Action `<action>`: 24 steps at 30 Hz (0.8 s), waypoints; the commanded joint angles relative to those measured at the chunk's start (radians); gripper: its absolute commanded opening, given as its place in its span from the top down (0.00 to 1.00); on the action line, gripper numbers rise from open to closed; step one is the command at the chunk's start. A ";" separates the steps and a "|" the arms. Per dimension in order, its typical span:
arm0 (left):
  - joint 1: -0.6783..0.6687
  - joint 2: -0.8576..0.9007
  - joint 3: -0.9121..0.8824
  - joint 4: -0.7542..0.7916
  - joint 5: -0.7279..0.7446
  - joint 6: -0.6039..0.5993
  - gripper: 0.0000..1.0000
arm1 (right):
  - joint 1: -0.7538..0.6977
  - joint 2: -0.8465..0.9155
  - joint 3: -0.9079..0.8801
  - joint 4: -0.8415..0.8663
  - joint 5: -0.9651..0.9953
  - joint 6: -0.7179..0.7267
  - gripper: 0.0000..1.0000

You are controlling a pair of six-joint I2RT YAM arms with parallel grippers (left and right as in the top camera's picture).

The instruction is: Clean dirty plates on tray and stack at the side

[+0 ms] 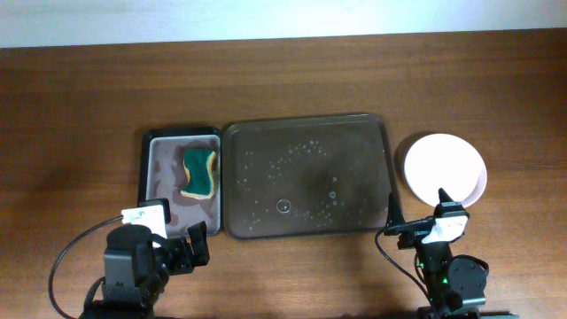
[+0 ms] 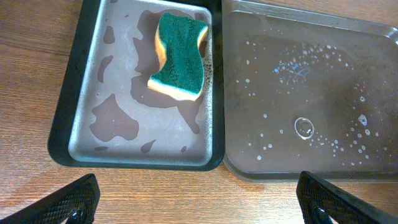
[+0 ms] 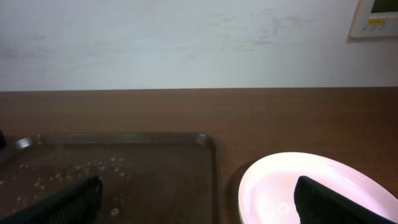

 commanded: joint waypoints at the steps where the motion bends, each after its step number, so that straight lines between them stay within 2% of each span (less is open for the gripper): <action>1: -0.003 -0.008 -0.007 0.002 -0.010 0.019 0.00 | -0.006 -0.009 -0.005 -0.003 -0.014 -0.003 0.01; 21: -0.003 -0.009 -0.008 0.001 -0.011 0.020 0.00 | -0.006 -0.009 -0.005 -0.002 -0.014 -0.003 0.01; 24: -0.002 -0.058 -0.010 -0.010 -0.011 0.020 0.01 | -0.006 -0.009 -0.005 -0.003 -0.014 -0.003 0.01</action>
